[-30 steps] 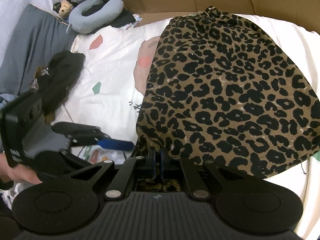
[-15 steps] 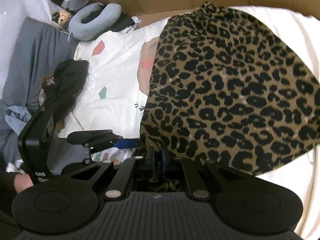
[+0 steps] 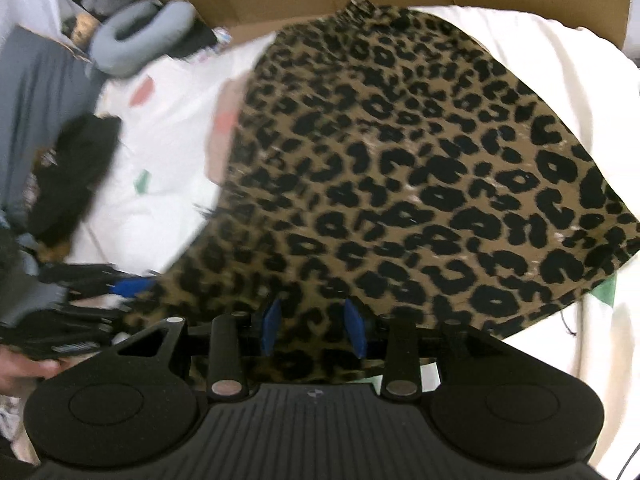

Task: Fold clothes
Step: 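Press the folded skirt flat with the left tool while the right tool smooths it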

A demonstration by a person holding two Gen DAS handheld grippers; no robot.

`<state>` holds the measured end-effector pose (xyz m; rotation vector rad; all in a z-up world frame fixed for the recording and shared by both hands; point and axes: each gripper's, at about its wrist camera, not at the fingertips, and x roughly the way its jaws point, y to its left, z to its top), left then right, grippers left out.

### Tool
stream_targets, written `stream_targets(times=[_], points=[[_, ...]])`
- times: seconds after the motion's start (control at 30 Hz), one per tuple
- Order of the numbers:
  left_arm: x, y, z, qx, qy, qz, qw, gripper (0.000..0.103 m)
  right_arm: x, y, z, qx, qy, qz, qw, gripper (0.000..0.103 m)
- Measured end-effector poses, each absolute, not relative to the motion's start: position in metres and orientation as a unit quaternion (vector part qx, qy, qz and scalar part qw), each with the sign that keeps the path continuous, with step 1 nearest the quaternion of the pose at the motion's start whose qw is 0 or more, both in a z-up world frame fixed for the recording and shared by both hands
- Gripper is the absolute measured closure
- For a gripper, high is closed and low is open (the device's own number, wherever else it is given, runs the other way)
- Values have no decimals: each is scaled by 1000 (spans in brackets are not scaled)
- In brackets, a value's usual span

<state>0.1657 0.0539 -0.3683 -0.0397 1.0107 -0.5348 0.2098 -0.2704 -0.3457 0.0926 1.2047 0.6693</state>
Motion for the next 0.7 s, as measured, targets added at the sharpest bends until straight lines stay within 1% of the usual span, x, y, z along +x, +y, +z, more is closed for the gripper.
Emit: stream_targets(times=[0.2,0.37,0.5,0.6,0.63,0.67,0.7], points=[[165,57,-376,-15,489,-256,834,75,210,-267,-357,10,559,302,772,62],[166,50,-378,-7,480,-281,831,67,208,-267,-359,6,558,303,772,62],[169,46,-381,-17,478,-295,827,67,208,-268,-360,9,559,303,772,62],[169,46,-380,-22,475,-301,826,71,209,-268,-362,11,561,303,771,62],[169,46,-379,-21,476,-303,825,76,209,-268,-362,11,560,303,771,62],[169,47,-379,-19,477,-304,824,88,209,-269,-362,11,560,304,770,62],[169,48,-379,-19,480,-303,823,93,209,-269,-363,11,560,304,770,62]])
